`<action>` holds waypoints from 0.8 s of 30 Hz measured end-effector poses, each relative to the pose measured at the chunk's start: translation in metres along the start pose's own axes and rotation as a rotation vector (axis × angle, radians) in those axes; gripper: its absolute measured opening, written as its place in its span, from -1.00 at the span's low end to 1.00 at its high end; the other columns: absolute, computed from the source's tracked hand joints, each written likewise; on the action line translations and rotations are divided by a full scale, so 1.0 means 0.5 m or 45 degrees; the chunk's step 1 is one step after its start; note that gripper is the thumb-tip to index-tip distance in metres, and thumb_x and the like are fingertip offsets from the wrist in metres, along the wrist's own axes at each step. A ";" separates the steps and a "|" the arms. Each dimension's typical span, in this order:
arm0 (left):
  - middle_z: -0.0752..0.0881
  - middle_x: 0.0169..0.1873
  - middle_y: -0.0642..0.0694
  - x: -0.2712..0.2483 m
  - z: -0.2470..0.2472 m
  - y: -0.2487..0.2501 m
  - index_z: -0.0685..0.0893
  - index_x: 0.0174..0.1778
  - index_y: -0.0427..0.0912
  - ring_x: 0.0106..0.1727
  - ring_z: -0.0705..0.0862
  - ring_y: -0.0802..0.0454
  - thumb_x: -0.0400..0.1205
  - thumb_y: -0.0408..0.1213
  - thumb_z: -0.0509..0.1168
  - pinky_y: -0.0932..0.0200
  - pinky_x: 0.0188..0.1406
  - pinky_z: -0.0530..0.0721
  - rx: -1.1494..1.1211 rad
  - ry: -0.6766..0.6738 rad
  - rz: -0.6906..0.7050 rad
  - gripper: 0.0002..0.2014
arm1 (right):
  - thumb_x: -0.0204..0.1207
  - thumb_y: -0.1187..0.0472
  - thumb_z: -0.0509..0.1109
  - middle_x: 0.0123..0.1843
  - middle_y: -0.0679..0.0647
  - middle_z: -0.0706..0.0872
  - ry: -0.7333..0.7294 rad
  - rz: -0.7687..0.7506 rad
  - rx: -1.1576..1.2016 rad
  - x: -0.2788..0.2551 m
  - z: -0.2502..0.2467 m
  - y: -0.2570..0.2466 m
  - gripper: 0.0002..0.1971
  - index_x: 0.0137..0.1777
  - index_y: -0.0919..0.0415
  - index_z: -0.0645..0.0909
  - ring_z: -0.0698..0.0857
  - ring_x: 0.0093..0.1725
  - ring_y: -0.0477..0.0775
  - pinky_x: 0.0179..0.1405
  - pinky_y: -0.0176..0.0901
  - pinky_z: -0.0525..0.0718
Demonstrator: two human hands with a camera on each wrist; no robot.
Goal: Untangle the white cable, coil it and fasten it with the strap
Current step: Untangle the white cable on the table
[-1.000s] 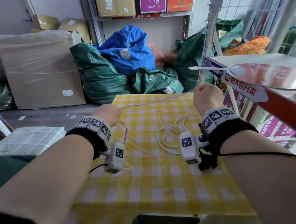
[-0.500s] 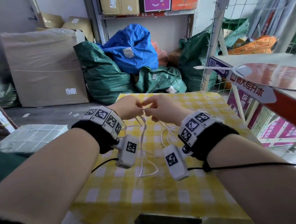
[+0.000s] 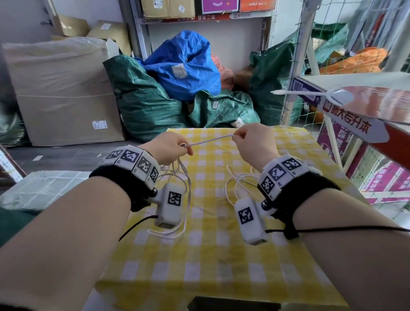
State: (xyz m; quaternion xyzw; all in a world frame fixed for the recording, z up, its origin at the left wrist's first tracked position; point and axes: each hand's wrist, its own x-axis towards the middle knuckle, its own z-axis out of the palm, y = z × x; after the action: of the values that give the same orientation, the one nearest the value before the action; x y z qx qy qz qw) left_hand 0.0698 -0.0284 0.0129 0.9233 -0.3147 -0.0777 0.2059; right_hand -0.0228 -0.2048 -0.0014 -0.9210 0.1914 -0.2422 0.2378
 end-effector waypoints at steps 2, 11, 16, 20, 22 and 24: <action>0.55 -0.45 0.02 0.003 0.000 -0.009 0.76 -0.06 -0.09 -0.53 0.44 0.13 0.66 -0.33 0.20 0.33 -0.56 0.38 -0.058 0.057 0.025 -0.79 | 0.64 0.23 0.22 -0.07 0.18 0.80 0.002 0.022 0.008 0.000 0.002 0.003 -0.72 0.02 0.30 0.77 0.74 -0.07 0.17 0.01 0.04 0.73; 0.73 -0.35 -0.05 0.016 0.003 -0.035 0.79 -0.14 -0.25 -0.29 0.65 0.13 0.47 -0.26 0.51 0.19 -0.10 0.60 -0.607 0.437 -0.083 -0.86 | 0.64 0.23 0.22 -0.05 0.15 0.80 -0.010 0.107 -0.031 0.007 0.001 0.008 -0.73 0.03 0.25 0.76 0.74 -0.07 0.15 -0.20 -0.16 0.65; 0.77 -0.25 -0.27 0.027 0.003 -0.048 0.79 -0.14 -0.31 -0.24 0.67 -0.07 0.49 -0.23 0.48 -0.04 -0.06 0.70 -0.850 0.626 -0.164 -0.81 | 0.63 0.27 0.22 -0.06 0.16 0.80 -0.005 0.142 -0.079 0.013 0.005 0.005 -0.74 -0.01 0.25 0.77 0.74 -0.07 0.15 -0.22 -0.17 0.62; 0.71 -0.54 -0.06 0.030 -0.011 -0.071 0.71 -0.39 -0.18 -0.40 0.61 -0.03 0.51 -0.27 0.45 0.01 -0.18 0.70 -1.002 0.791 -0.371 -0.84 | 0.61 0.31 0.22 -0.05 0.19 0.78 -0.010 0.236 -0.195 0.024 -0.001 0.025 -0.75 0.02 0.31 0.75 0.69 -0.15 0.14 -0.27 -0.15 0.63; 0.63 -0.71 0.04 0.026 -0.025 -0.091 0.64 -0.46 -0.16 -0.48 0.55 0.03 0.53 -0.34 0.41 0.13 -0.35 0.64 -1.156 0.861 -0.472 -0.77 | 0.60 0.31 0.22 -0.04 0.22 0.79 -0.018 0.305 -0.238 0.027 -0.007 0.045 -0.75 0.04 0.33 0.73 0.74 -0.08 0.18 -0.19 -0.11 0.71; 0.60 -0.60 -0.09 0.022 -0.030 -0.101 0.59 -0.41 -0.19 -0.48 0.51 0.06 0.58 -0.41 0.35 0.22 -0.46 0.62 -1.308 0.879 -0.511 -0.77 | 0.59 0.30 0.23 -0.05 0.22 0.79 -0.027 0.340 -0.246 0.029 -0.008 0.055 -0.76 0.01 0.33 0.74 0.74 -0.06 0.19 -0.25 -0.15 0.65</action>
State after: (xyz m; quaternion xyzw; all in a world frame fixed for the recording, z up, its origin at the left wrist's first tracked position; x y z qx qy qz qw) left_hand 0.1102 0.0060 0.0044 0.7201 0.0255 0.0460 0.6919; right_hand -0.0197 -0.2353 -0.0075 -0.9085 0.3319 -0.1791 0.1801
